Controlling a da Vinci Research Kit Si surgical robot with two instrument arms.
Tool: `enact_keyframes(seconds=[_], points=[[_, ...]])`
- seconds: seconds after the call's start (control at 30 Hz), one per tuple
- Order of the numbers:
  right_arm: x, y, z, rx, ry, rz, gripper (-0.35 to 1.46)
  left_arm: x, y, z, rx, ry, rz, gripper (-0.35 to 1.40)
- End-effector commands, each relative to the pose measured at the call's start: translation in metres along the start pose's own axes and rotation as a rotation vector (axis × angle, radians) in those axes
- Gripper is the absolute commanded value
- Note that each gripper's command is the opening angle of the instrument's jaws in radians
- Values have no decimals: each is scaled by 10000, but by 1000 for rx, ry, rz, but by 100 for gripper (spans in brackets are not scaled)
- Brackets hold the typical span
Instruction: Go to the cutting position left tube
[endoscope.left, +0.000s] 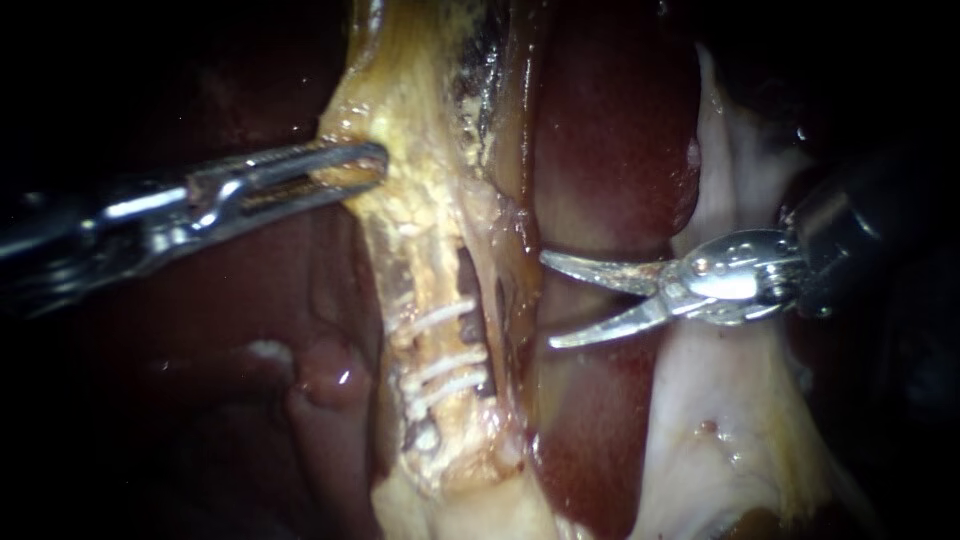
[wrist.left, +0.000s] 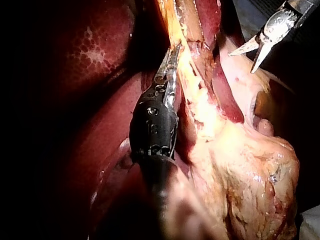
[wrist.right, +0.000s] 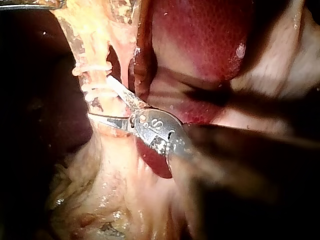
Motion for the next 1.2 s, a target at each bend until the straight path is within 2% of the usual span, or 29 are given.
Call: enact_keyframes(seconds=[0.03, 0.27, 0.4, 0.57, 0.67, 0.8, 0.97, 1.2], points=[[-2, 1, 5, 11, -2, 16, 143, -1, -4, -3, -3, -4, 5, -35], [-22, 13, 53, 99, -27, 100, 143, -1, -14, -6, -10, -6, 11, -35], [-39, 20, 79, 126, -87, 124, 141, 0, -15, -7, -10, -7, 11, -35], [-55, 42, 88, 123, -97, 129, 140, 2, -15, -7, -11, -7, 12, -35], [-59, 55, 82, 110, -94, 138, 140, 2, -16, -8, -15, -8, 12, -35], [-59, 63, 78, 97, -90, 142, 140, 3, -17, -8, -15, -8, 12, -35], [-56, 65, 81, 97, -87, 143, 140, 4, -17, -8, -13, -8, 13, -35], [-51, 61, 89, 166, -69, 164, 140, 4, -18, -8, -13, -8, 13, -35]])
